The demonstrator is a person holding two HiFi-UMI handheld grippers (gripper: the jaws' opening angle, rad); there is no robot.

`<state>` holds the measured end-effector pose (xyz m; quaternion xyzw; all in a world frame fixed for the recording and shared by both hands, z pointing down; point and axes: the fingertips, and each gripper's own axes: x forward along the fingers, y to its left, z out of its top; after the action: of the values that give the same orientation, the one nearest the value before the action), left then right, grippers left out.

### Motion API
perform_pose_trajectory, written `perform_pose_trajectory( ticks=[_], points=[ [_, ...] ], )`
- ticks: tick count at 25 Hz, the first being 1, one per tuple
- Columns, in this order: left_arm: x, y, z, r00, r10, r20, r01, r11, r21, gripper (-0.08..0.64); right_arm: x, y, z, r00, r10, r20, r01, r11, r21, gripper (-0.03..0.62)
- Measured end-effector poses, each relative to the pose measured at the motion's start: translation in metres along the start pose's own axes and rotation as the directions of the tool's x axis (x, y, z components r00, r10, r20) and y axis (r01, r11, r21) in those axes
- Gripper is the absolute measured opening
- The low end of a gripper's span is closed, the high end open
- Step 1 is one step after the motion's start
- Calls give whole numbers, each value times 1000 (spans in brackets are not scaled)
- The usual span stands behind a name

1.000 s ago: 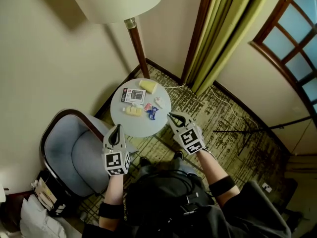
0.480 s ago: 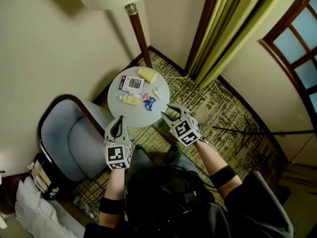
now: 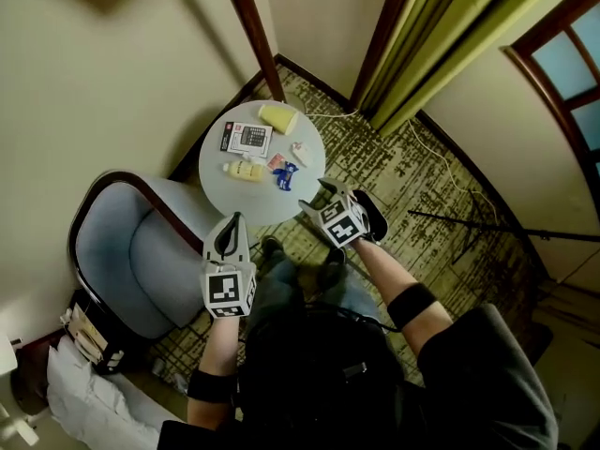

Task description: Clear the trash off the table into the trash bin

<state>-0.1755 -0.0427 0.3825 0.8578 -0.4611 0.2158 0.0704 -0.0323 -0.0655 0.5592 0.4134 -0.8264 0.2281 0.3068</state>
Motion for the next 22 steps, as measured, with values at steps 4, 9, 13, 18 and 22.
perform_pose_trajectory(
  ticks=[4, 9, 13, 18, 22],
  points=[
    [10, 12, -5, 1000, -12, -10, 12, 1000, -3, 0, 43, -2, -20, 997, -1, -78, 7, 997, 81, 319],
    [27, 34, -22, 999, -26, -26, 26, 1000, -13, 0, 101, -4, -37, 991, -12, -136, 37, 982, 185, 321],
    [43, 51, -38, 999, -23, -37, 22, 999, -36, 0, 147, -6, -60, 981, -31, -191, 79, 965, 249, 321],
    [61, 68, -57, 999, -21, -31, 20, 999, -39, 0, 192, -18, -82, 973, -63, -221, 142, 920, 365, 322],
    [70, 75, -65, 999, -16, -28, 13, 996, -85, 0, 219, -30, -104, 960, -94, -263, 212, 858, 467, 321]
  ],
)
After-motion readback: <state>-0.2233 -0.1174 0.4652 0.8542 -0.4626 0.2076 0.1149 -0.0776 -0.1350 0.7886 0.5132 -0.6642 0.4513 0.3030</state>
